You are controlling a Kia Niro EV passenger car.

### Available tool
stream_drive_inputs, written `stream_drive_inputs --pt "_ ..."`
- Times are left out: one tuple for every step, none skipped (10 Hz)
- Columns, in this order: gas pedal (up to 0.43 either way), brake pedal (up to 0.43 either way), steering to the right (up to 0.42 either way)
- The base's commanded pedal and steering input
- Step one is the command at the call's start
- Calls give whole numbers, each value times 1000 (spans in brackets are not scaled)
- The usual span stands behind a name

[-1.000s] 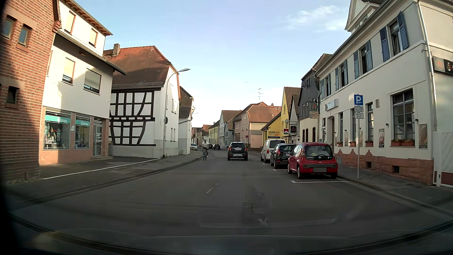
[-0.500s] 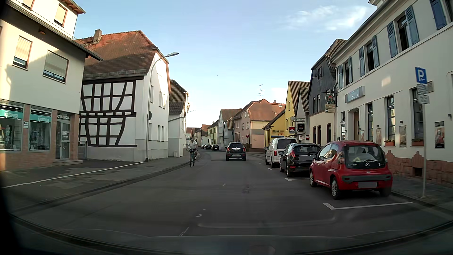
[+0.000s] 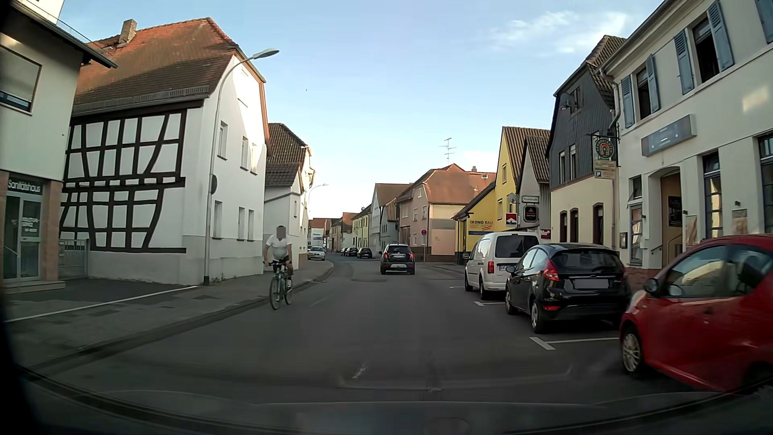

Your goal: Follow the waypoints while adhering to traffic rules and regulations

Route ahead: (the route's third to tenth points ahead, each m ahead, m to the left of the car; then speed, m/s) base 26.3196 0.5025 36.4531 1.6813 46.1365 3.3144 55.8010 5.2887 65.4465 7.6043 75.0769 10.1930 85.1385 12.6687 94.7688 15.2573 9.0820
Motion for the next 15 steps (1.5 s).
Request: stream_drive_inputs --pt "0 30 1" --pt "0 30 1" --pt "0 30 1" --pt "0 30 1" --pt "8 30 2" --pt "8 30 1" --pt "8 30 2" --pt "8 30 2" --pt "8 30 1" --pt "8 30 1" --pt "8 30 1" --pt "8 30 1" --pt "8 30 1" --pt "8 30 0" --pt "8 30 -2"
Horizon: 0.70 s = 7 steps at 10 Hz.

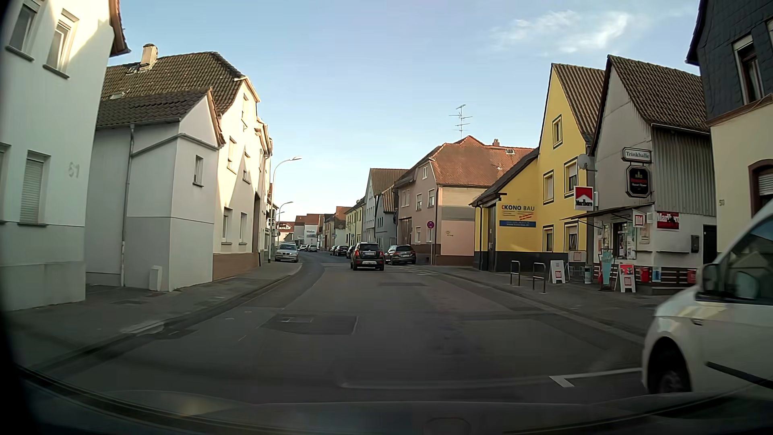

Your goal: Follow the waypoints while adhering to traffic rules and regulations

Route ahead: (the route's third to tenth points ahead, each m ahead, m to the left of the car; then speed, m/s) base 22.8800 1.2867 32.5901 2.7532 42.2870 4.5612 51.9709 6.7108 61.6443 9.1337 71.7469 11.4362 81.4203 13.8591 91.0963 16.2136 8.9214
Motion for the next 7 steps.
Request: stream_drive_inputs --pt "8 30 -4" --pt "8 30 -6" --pt "8 30 -7" --pt "8 30 -9" --pt "8 30 -12" --pt "8 30 -15" --pt "8 30 -19"
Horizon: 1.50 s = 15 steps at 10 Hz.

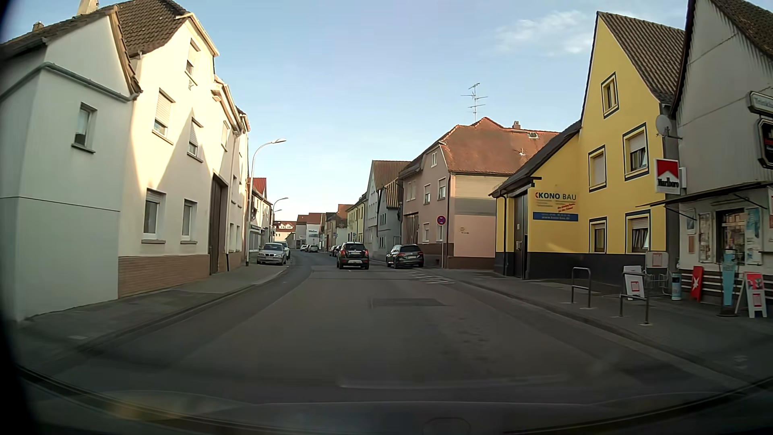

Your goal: Follow the waypoints while adhering to traffic rules and regulations

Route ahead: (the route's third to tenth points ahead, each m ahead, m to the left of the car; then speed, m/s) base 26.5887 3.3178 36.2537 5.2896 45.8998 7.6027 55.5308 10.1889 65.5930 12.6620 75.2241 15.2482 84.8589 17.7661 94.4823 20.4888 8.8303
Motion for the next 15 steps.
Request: stream_drive_inputs --pt "8 30 -21" --pt "8 30 -24" --pt "8 30 -28" --pt "8 30 -30" --pt "20 30 -29" --pt "20 30 -28" --pt "20 30 -28" --pt "20 30 -30" --pt "20 30 -30" --pt "20 30 -30" --pt "20 30 -30" --pt "20 30 -31" --pt "20 30 -31" --pt "20 30 -31" --pt "20 30 -32"
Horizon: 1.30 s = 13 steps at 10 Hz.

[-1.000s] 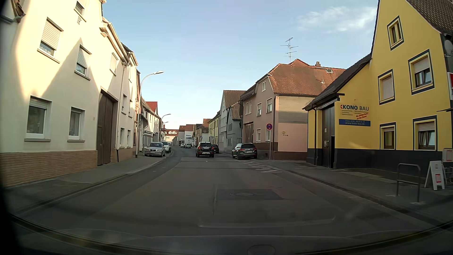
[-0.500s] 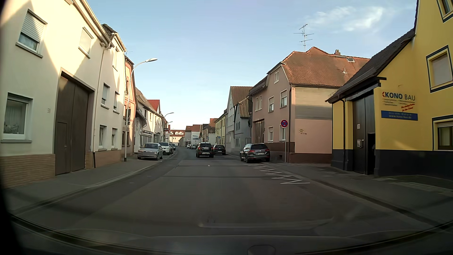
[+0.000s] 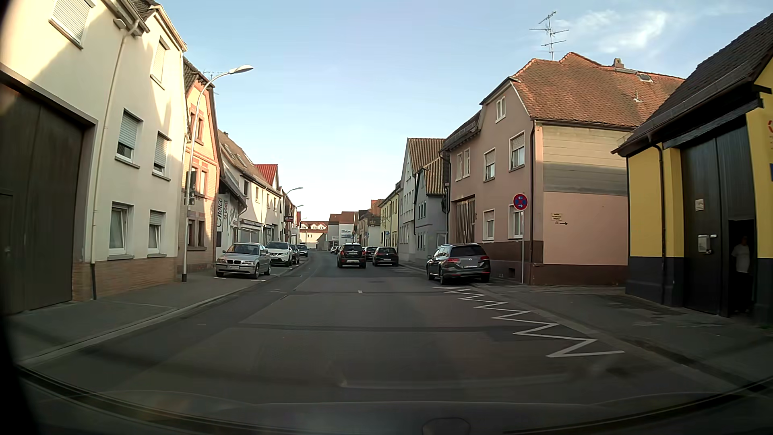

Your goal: Follow the waypoints while adhering to traffic rules and regulations

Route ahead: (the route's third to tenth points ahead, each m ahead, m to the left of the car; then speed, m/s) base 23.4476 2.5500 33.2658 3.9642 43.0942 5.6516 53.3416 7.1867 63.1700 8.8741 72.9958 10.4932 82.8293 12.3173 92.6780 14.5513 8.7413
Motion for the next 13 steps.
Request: stream_drive_inputs --pt "20 30 -36" --pt "28 30 -40" --pt "28 30 -41" --pt "28 30 -42" --pt "28 30 -42" --pt "28 30 -42" --pt "28 30 -42" --pt "28 30 -41" --pt "28 30 -41" --pt "28 30 -40" --pt "28 30 -40" --pt "28 30 -38" --pt "28 30 -38"
